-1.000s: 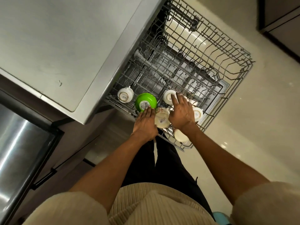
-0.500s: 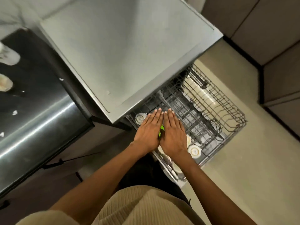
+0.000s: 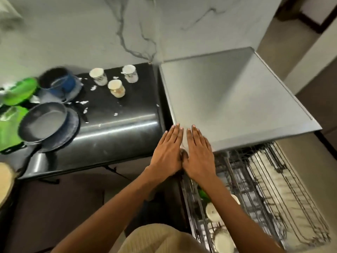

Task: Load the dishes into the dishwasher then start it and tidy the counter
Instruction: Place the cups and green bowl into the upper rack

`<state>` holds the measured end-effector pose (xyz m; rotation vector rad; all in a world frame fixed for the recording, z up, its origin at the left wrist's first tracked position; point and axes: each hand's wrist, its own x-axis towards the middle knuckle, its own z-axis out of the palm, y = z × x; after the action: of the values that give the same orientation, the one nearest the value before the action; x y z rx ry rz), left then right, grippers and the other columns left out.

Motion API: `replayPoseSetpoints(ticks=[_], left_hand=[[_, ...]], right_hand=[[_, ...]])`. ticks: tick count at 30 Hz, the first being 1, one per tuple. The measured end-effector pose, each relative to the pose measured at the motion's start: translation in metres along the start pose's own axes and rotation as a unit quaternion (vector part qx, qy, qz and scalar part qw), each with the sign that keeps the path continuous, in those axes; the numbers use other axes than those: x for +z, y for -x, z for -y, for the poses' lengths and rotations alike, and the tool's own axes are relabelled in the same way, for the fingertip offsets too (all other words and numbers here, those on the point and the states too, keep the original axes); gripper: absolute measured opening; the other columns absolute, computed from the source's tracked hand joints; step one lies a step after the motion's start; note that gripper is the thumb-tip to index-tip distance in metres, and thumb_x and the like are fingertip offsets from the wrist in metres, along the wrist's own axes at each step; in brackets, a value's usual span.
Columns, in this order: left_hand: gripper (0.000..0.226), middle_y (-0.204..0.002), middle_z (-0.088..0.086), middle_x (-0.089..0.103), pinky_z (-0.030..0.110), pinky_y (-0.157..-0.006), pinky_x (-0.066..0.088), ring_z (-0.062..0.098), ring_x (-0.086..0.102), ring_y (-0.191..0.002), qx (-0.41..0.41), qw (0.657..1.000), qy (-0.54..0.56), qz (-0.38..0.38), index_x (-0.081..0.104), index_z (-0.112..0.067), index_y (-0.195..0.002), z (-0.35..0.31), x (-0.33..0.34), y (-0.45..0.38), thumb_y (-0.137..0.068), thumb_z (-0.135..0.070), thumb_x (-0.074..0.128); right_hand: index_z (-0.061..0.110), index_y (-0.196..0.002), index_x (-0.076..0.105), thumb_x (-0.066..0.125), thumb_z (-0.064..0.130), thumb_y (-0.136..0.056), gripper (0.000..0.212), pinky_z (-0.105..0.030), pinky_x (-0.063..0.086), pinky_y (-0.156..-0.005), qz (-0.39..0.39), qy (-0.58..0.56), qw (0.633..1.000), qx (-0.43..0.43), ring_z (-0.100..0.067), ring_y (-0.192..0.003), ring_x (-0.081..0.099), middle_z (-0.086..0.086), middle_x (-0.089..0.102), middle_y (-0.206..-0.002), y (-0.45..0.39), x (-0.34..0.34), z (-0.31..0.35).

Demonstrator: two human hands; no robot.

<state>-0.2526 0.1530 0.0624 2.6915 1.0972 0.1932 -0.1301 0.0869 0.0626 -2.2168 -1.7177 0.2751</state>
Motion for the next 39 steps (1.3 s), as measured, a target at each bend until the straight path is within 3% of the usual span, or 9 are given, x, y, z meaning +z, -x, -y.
replayPoseSetpoints(ticks=[2,6,16,22,26,29,34,36,39], left_hand=[[0.074,-0.166,0.009,-0.006,0.039,-0.126,0.003,0.018,-0.009,-0.153,-0.029,0.999,0.013,-0.019,0.002,-0.009,-0.159,0.025,-0.01,0.003,-0.093,-0.036,0.022],[0.077,-0.167,0.009,-0.004,0.039,-0.126,0.005,0.018,-0.009,-0.153,-0.073,0.996,0.043,-0.033,0.004,-0.008,-0.159,0.08,-0.023,0.001,-0.093,-0.03,0.037],[0.077,-0.167,0.008,-0.003,0.039,-0.125,0.004,0.018,-0.007,-0.154,-0.128,0.987,0.076,-0.057,0.005,-0.009,-0.159,0.231,-0.057,-0.046,-0.095,-0.023,0.044],[0.082,-0.166,0.007,-0.005,0.035,-0.125,-0.001,0.018,-0.007,-0.153,-0.146,0.98,0.122,-0.054,0.002,-0.009,-0.159,0.296,-0.076,-0.074,-0.093,-0.021,0.049],[0.084,-0.166,0.009,-0.002,0.032,-0.123,-0.003,0.021,-0.006,-0.154,-0.156,0.977,0.142,-0.042,0.003,-0.006,-0.158,0.322,-0.084,-0.089,-0.084,-0.026,0.035],[0.08,-0.166,0.009,-0.001,0.033,-0.124,-0.001,0.021,-0.004,-0.154,-0.162,0.974,0.151,-0.052,0.005,-0.007,-0.158,0.338,-0.082,-0.098,-0.089,-0.009,0.043],[0.083,-0.166,0.011,0.009,0.029,-0.123,0.01,0.022,0.01,-0.153,-0.167,0.957,0.231,-0.055,0.012,-0.009,-0.158,0.354,-0.08,-0.106,-0.083,0.005,0.046],[0.083,-0.163,0.008,0.022,0.021,-0.12,0.013,0.014,0.02,-0.151,-0.158,0.944,0.285,-0.058,0.02,-0.011,-0.157,0.355,-0.085,-0.107,-0.08,0.01,0.045],[0.077,-0.134,-0.009,0.047,0.002,-0.1,0.029,-0.022,0.039,-0.117,-0.126,0.925,0.353,-0.069,0.036,-0.01,-0.147,0.355,-0.089,-0.107,-0.075,0.017,0.045]], right_hand=[[0.016,-0.161,0.01,0.047,0.037,-0.101,0.074,-0.038,0.006,-0.127,-0.001,-0.002,1.0,-0.029,-0.019,-0.156,0.003,-0.007,0.004,-0.169,-0.017,0.007,0.021],[0.017,-0.162,0.005,0.047,0.041,-0.103,0.076,-0.033,-0.003,-0.124,0.007,-0.006,0.997,-0.073,-0.017,-0.156,-0.002,-0.004,-0.001,-0.169,-0.057,0.024,0.062],[0.013,-0.161,0.015,0.052,0.034,-0.101,0.073,-0.035,0.004,-0.126,0.01,-0.018,0.993,-0.119,-0.018,-0.156,0.005,-0.007,0.009,-0.169,-0.185,0.061,0.164],[0.01,-0.155,0.037,0.059,0.015,-0.097,0.062,-0.029,0.017,-0.122,0.014,-0.06,0.992,-0.114,-0.02,-0.15,0.028,-0.008,0.033,-0.162,-0.243,0.072,0.207],[0.012,-0.146,0.048,0.06,0.013,-0.094,0.054,-0.045,0.044,-0.109,0.017,-0.048,0.993,-0.107,-0.026,-0.137,0.045,-0.009,0.05,-0.148,-0.269,0.076,0.221],[0.017,-0.144,0.049,0.059,0.016,-0.092,0.052,-0.045,0.05,-0.095,0.03,-0.018,0.995,-0.091,-0.029,-0.12,0.052,-0.009,0.051,-0.137,-0.285,0.083,0.227],[0.023,-0.145,0.042,0.06,0.021,-0.094,0.053,-0.041,0.051,-0.09,0.064,0.031,0.996,-0.057,-0.026,-0.113,0.051,-0.008,0.043,-0.131,-0.306,0.097,0.231],[0.024,-0.144,0.042,0.059,0.021,-0.095,0.051,-0.042,0.052,-0.089,0.078,0.027,0.996,-0.044,-0.026,-0.112,0.051,-0.008,0.043,-0.129,-0.309,0.104,0.232],[0.021,-0.136,0.044,0.059,0.019,-0.096,0.043,-0.044,0.054,-0.083,0.089,0.0,0.996,-0.022,-0.026,-0.107,0.052,-0.007,0.042,-0.127,-0.31,0.11,0.232]])
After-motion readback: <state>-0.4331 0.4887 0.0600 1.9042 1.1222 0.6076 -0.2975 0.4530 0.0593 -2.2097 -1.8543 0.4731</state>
